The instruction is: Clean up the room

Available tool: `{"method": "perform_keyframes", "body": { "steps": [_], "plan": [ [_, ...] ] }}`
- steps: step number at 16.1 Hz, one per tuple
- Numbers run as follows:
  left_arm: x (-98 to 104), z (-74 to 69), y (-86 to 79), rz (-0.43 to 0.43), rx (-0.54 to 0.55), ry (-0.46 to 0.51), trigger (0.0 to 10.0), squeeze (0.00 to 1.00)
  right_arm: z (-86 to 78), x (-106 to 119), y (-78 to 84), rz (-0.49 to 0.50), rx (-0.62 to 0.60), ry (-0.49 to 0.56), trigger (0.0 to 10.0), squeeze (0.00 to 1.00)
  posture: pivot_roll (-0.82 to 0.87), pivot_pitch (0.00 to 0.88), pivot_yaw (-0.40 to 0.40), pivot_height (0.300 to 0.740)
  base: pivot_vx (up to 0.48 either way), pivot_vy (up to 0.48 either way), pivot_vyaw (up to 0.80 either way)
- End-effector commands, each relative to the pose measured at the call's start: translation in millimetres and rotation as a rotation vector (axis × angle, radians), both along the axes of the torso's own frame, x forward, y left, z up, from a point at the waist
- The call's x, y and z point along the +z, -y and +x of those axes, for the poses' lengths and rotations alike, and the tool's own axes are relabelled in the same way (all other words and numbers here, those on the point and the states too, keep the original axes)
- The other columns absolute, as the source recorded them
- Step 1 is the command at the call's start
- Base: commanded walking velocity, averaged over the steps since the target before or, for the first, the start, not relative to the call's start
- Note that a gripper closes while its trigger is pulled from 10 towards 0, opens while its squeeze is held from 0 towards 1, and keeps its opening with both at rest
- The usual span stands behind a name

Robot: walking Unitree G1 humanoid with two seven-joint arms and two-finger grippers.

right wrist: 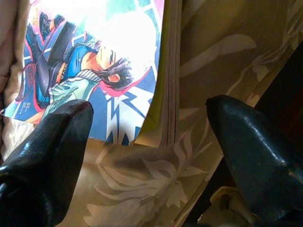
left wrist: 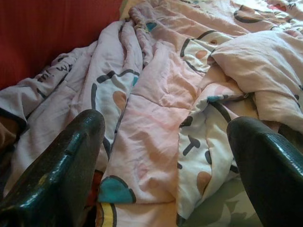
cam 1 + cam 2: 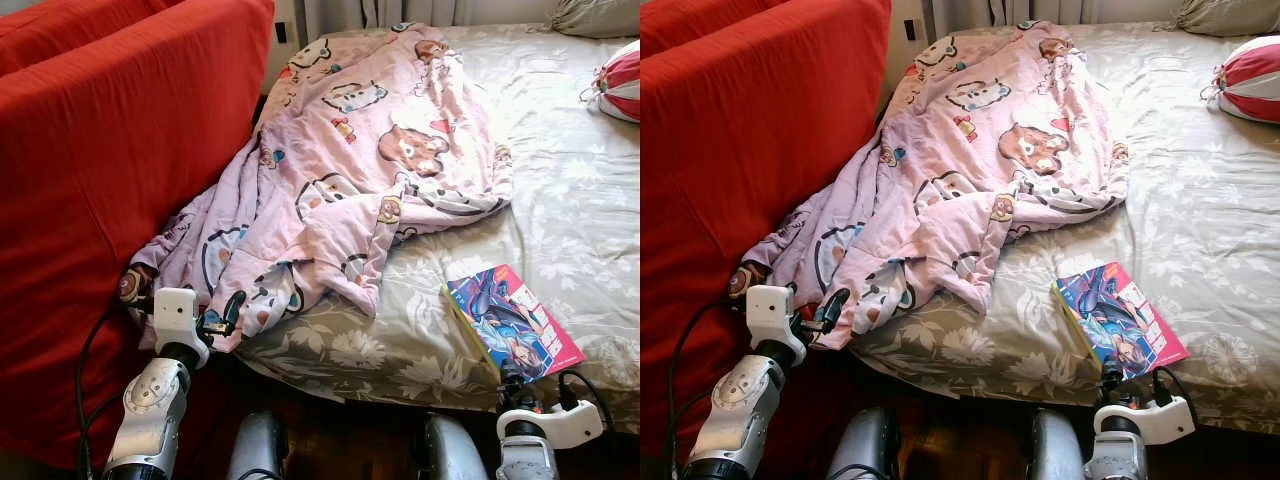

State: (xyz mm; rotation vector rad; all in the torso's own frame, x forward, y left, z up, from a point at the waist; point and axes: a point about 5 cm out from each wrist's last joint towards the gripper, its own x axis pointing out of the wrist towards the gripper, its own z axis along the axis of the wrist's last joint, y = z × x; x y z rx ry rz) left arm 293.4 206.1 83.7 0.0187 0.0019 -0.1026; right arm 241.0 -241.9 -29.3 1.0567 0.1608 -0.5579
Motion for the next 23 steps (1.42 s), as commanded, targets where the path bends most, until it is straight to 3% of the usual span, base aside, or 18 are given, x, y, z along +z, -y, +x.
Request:
{"method": "perform_keyframes", "body": {
  "steps": [1, 5, 13, 15, 16, 17, 23],
  "plan": [
    [0.9, -1.7, -6.4, 0.02, 0.007, -0.011, 10.0, 0.0, -6.5, -6.2, -2.6, 0.028, -0.002, -0.021, 10.0, 0.0, 0.17, 0.118, 0.097, 0.586, 0.0, 0.0, 0.0],
    [1.5, -2.5, -8.5, 0.026, 0.006, -0.012, 10.0, 0.0, -2.2, -3.1, -4.8, 0.06, 0.022, 0.04, 10.0, 0.0, 0.18, 0.121, 0.101, 0.586, 0.0, 0.0, 0.0],
    [3.4, -4.4, -11.5, 0.039, 0.004, -0.015, 10.0, 0.0, -1.5, -3.4, -3.0, 0.088, -0.003, 0.03, 10.0, 0.0, 0.19, 0.126, 0.11, 0.586, 0.0, 0.0, 0.0],
    [3.8, -4.9, -11.4, 0.042, 0.002, -0.015, 10.0, 0.0, -2.5, -3.0, 1.0, 0.09, -0.026, 0.029, 7.0, 0.0, 0.2, 0.127, 0.11, 0.586, 0.0, 0.0, 0.0],
    [3.8, -5.1, -11.3, 0.048, -0.001, -0.015, 10.0, 0.0, -2.2, -3.1, 0.3, 0.095, -0.024, 0.029, 2.0, 0.0, 0.2, 0.127, 0.11, 0.586, 0.0, 0.0, 0.0],
    [3.3, -5.7, -10.8, 0.053, -0.006, -0.018, 10.0, 0.0, -0.4, -2.2, -1.5, 0.096, -0.005, 0.039, 0.0, 0.0, 0.2, 0.127, 0.112, 0.586, 0.0, 0.0, 0.0],
    [3.6, -6.4, -9.9, 0.065, -0.015, -0.022, 10.0, 0.0, 1.4, -1.8, -4.3, 0.094, 0.0, 0.036, 0.0, 0.0, 0.2, 0.125, 0.117, 0.586, 0.0, 0.0, 0.0]
  ]
}}
